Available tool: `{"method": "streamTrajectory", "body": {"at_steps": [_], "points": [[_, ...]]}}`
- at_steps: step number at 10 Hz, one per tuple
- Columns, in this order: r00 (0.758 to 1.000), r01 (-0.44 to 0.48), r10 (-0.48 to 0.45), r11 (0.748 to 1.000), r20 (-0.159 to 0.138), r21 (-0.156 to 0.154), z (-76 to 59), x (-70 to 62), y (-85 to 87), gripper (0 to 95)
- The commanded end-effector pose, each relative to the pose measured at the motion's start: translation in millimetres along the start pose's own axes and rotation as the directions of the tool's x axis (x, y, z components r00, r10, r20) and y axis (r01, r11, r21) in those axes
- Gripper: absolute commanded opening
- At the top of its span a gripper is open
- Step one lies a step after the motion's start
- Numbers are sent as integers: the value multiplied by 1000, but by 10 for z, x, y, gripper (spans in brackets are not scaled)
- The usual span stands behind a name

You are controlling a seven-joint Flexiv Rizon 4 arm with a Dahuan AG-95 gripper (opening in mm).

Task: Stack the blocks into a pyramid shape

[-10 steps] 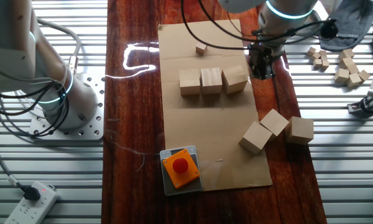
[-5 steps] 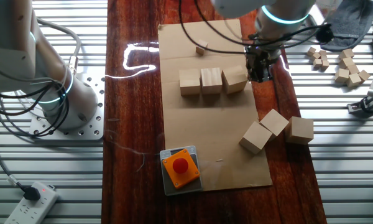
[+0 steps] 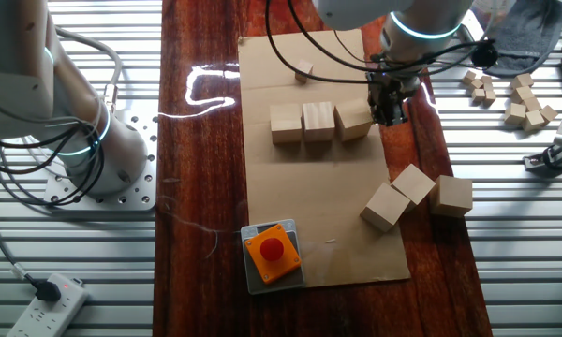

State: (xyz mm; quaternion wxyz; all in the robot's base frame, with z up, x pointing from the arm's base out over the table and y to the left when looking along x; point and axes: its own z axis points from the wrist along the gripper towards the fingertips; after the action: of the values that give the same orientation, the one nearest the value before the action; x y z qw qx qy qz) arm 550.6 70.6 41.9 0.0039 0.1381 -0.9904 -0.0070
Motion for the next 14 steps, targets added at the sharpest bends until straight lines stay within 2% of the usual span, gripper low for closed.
{"method": "streamTrajectory", "body": {"at_steps": [1,12,14], "points": [[1000,-1,1,1000,0,0,-10,22,-1,0],[1000,1,-1,1000,-6,-10,-15,76,1,0],[1000,-13,13,999,6,-29,-10,55,22,0]]}}
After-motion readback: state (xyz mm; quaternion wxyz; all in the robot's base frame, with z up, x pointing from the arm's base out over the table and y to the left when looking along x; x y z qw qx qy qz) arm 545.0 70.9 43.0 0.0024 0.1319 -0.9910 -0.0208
